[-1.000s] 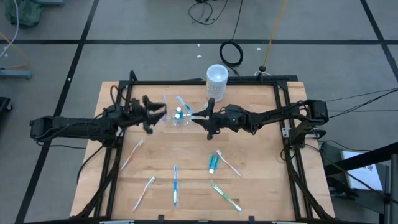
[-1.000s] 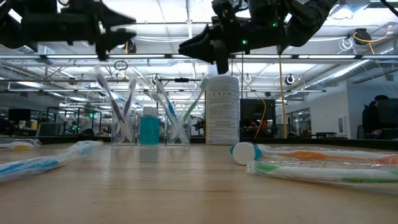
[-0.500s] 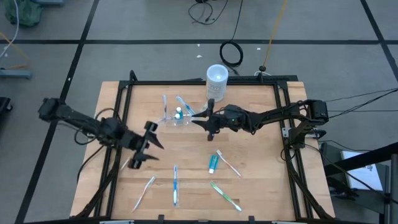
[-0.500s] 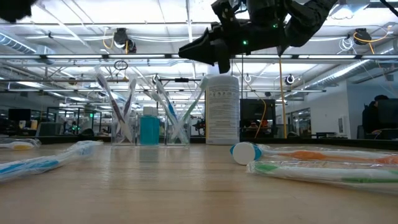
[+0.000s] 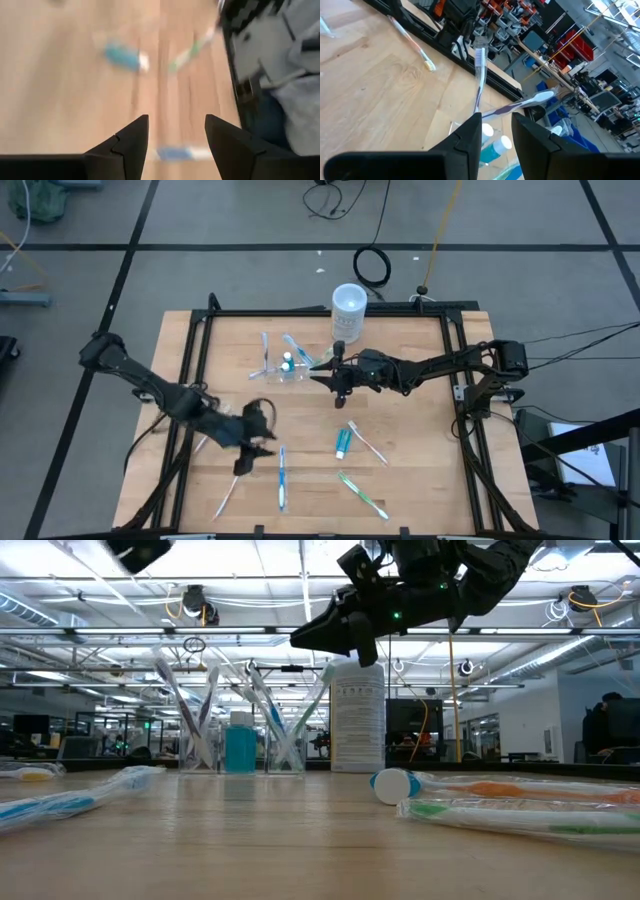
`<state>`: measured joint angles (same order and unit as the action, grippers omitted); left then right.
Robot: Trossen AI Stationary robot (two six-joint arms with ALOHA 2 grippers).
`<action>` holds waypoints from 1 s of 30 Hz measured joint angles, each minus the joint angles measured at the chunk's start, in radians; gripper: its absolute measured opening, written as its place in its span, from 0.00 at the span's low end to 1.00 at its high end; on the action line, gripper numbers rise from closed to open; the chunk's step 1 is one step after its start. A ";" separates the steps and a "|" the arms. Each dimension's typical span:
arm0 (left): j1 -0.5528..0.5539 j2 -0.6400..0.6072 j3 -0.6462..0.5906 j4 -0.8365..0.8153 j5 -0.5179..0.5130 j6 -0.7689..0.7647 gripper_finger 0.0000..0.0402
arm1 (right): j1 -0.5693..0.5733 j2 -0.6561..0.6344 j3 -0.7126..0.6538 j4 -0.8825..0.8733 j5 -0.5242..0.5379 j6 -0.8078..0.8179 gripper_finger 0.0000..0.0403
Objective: Pick & Place toothbrushing station
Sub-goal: Put the top left orange toothbrush into the transparent organizer
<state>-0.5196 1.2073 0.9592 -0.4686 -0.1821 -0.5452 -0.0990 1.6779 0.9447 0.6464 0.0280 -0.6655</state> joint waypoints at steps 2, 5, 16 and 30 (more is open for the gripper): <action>-0.020 0.036 0.014 -0.101 0.060 -0.165 0.50 | 0.000 0.000 0.000 0.001 0.000 0.000 0.25; -0.056 0.084 0.014 -0.219 0.153 -0.431 0.50 | 0.002 0.000 0.000 -0.008 0.000 0.000 0.25; -0.207 0.227 0.011 -0.653 0.061 -0.854 0.50 | 0.003 0.000 0.000 0.018 -0.002 0.000 0.25; -0.073 0.213 -0.210 -0.691 0.244 -0.802 0.50 | 0.003 0.000 0.000 0.039 -0.004 -0.001 0.25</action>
<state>-0.5923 1.4202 0.7493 -1.1600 0.0615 -1.3470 -0.0963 1.6779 0.9444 0.6849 0.0243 -0.6667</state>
